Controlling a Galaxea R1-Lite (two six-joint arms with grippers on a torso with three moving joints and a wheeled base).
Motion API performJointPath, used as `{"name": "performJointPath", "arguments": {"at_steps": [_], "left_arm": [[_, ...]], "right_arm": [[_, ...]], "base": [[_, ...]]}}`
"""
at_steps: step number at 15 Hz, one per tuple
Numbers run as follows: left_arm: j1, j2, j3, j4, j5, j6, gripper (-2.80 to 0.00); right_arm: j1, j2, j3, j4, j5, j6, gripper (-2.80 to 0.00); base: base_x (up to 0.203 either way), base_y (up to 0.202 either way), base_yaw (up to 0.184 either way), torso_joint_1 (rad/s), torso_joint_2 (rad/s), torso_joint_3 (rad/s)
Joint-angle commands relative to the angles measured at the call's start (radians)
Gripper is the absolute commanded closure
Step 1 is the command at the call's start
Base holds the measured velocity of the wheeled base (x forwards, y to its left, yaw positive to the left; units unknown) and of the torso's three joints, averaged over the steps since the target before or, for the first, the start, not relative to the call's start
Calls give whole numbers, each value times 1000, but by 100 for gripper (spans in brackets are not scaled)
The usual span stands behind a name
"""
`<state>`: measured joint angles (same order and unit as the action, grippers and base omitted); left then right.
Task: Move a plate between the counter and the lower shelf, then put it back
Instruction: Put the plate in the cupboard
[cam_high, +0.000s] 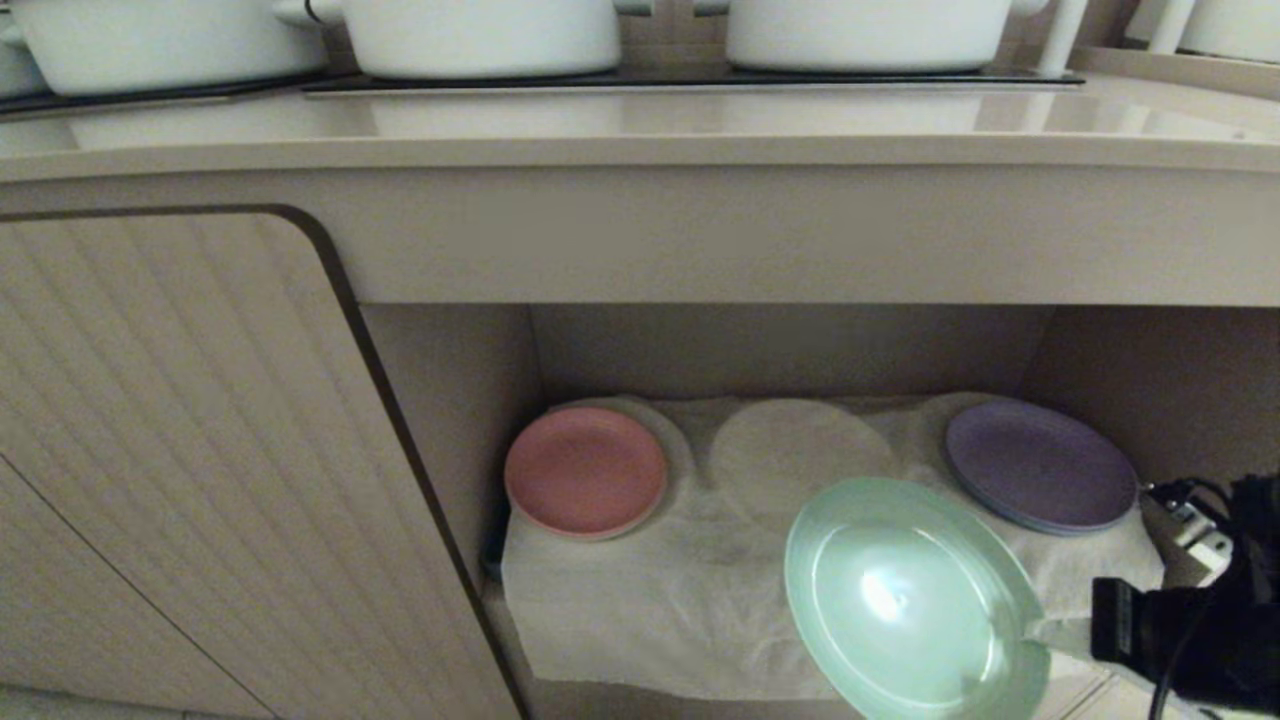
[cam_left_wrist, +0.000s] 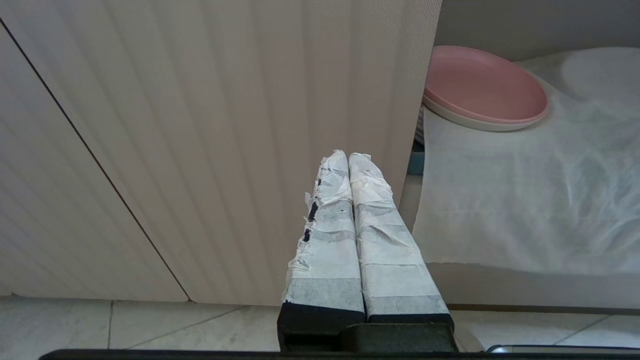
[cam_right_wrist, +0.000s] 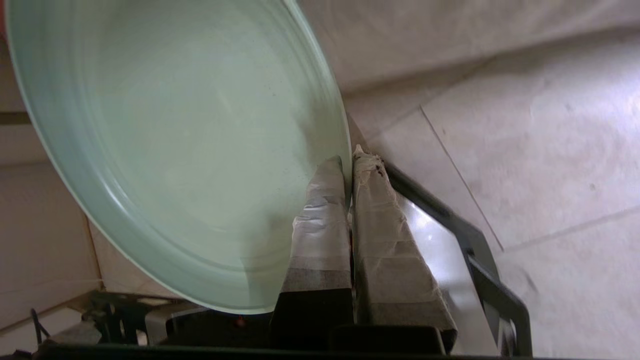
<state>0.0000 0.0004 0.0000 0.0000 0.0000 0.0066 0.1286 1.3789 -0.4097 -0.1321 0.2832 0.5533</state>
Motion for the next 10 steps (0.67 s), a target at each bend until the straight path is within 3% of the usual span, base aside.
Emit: {"name": "performJointPath", "arguments": {"at_steps": [1,10], "left_arm": [[0,0,0,0,0,0,0],[0,0,0,0,0,0,0]], "right_arm": [[0,51,1,-28,2,4,0],[-3,248,-98,-135,-1,-3,0]], "base": [[0,0,0,0,0,0],[0,0,0,0,0,0]]}}
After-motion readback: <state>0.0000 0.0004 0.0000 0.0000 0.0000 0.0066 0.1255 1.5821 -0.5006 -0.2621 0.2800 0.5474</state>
